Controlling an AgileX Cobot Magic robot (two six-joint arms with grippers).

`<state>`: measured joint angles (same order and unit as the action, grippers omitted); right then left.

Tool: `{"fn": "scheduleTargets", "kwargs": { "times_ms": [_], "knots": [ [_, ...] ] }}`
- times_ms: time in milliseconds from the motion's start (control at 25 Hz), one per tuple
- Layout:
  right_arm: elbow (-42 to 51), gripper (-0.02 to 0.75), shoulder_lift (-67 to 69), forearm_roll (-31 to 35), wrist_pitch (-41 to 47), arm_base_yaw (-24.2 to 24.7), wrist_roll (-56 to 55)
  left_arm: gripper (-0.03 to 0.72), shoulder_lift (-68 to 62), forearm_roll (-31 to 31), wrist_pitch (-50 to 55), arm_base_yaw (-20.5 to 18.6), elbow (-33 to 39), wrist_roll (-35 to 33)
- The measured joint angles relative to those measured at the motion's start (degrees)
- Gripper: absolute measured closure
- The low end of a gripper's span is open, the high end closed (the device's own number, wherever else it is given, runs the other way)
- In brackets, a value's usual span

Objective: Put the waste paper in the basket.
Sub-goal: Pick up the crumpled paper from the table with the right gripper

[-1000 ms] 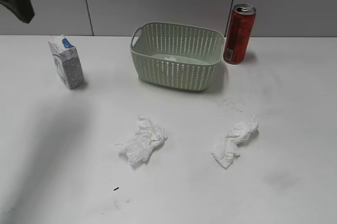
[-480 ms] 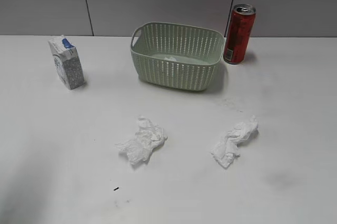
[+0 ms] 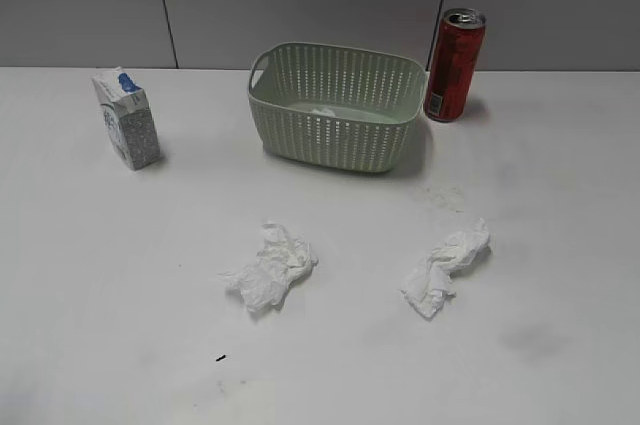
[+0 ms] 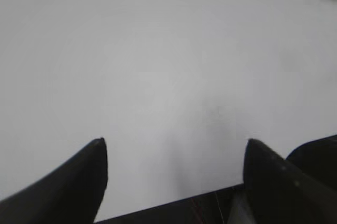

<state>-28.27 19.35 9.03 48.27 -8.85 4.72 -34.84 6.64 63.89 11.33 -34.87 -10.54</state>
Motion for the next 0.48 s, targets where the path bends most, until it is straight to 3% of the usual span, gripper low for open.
{"fn": "scheduleTargets", "kwargs": {
  "times_ms": [480],
  "knots": [
    [-8.3,0.166,27.2,5.3,-0.5,0.0,9.3,0.098,28.1,-0.1,1.0,0.0,3.5,0.4]
  ]
}}
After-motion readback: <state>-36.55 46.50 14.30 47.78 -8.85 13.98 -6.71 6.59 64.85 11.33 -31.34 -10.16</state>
